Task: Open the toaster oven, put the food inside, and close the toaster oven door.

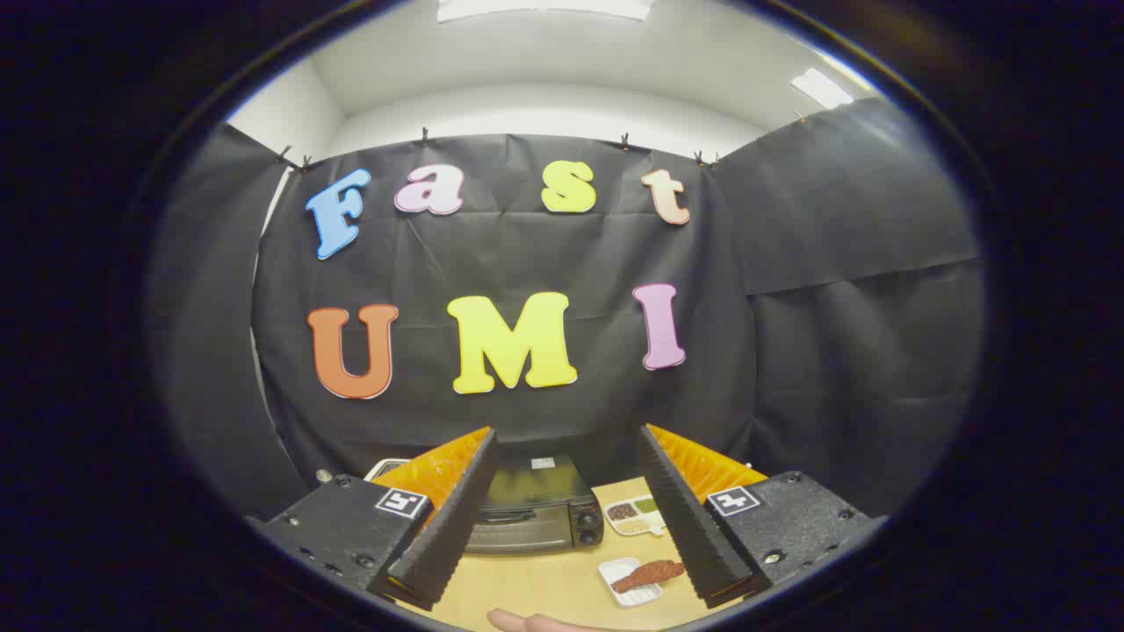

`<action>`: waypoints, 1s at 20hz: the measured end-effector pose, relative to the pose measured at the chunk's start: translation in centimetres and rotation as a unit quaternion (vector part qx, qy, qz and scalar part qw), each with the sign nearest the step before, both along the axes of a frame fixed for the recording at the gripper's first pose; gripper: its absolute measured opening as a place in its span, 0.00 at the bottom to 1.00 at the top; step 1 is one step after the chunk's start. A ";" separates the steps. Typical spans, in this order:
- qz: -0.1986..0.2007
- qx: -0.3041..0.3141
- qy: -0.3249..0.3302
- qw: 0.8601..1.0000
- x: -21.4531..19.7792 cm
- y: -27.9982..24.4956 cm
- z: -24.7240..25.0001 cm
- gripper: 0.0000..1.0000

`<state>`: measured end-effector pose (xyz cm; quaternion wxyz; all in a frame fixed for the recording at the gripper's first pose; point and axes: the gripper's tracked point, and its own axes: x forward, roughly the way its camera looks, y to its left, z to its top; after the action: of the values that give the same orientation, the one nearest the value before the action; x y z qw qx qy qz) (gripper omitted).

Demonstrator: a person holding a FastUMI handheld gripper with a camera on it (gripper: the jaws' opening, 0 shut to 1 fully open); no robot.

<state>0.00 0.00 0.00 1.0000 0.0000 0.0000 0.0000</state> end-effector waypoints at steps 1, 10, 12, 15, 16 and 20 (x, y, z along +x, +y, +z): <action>0.006 0.002 0.005 1.000 -0.2 0.1 -0.2 1.00; 0.010 -0.007 -0.001 1.000 0.2 -0.3 -0.1 1.00; 0.017 -0.008 -0.008 1.000 0.1 0.0 0.2 1.00; 0.023 -0.024 -0.013 0.999 0.7 0.4 -0.1 1.00; 0.025 -0.028 -0.014 0.999 1.2 0.6 -0.5 1.00; 0.046 -0.026 0.013 0.998 4.1 2.2 -3.3 1.00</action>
<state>4.14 2.23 -3.32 0.9985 -0.0262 0.0130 0.0464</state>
